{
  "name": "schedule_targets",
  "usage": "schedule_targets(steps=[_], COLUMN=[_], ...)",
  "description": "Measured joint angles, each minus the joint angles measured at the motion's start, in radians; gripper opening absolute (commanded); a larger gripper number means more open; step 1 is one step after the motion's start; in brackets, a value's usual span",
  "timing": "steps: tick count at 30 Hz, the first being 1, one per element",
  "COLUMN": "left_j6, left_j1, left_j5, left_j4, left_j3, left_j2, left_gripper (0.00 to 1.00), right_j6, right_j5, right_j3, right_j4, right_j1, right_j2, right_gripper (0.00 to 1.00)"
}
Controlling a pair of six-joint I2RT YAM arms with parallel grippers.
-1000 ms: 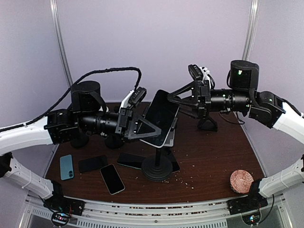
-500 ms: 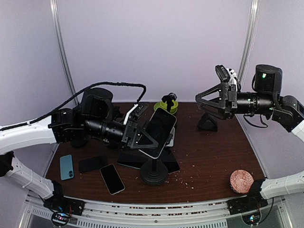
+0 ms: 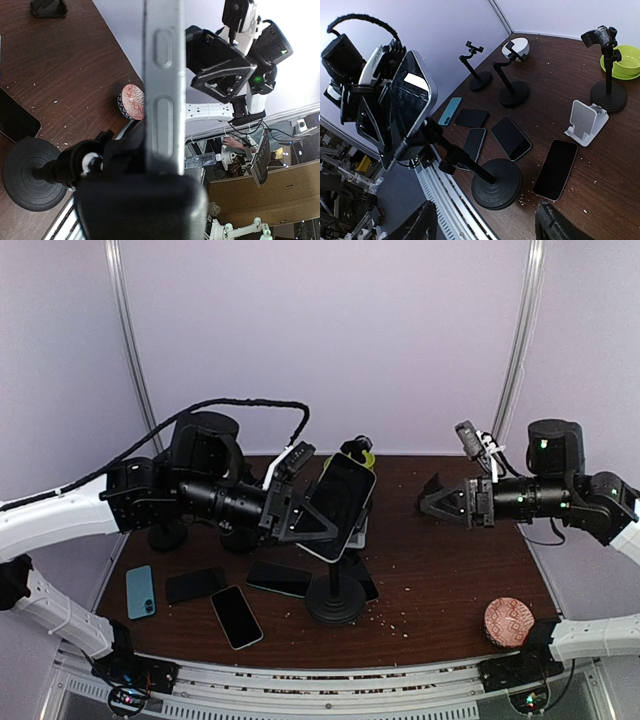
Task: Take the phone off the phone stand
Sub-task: Hold the phone stand with the phone.
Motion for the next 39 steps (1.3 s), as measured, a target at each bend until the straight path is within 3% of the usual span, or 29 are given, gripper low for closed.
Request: schedule_targets(steps=[7, 19, 28, 39], left_j6=[-0.026, -0.066, -0.093, -0.147], left_j1=[0.000, 0.000, 0.000, 0.000], left_j5=[-0.007, -0.008, -0.008, -0.012], left_j4=[-0.001, -0.002, -0.008, 0.013], left_j3=[0.028, 0.063, 0.072, 0.095], left_j2=[0.009, 0.011, 0.011, 0.011], left_gripper=[0.00, 0.00, 0.00, 0.00], right_j6=[-0.166, -0.434, -0.538, -0.547], right_j5=[0.054, 0.022, 0.005, -0.013], right_j3=[-0.161, -0.203, -0.203, -0.170], right_j4=[0.168, 0.314, 0.374, 0.503], right_j1=[0.018, 0.077, 0.108, 0.182], right_j2=[-0.097, -0.062, -0.010, 0.121], right_gripper=[0.67, 0.69, 0.70, 0.70])
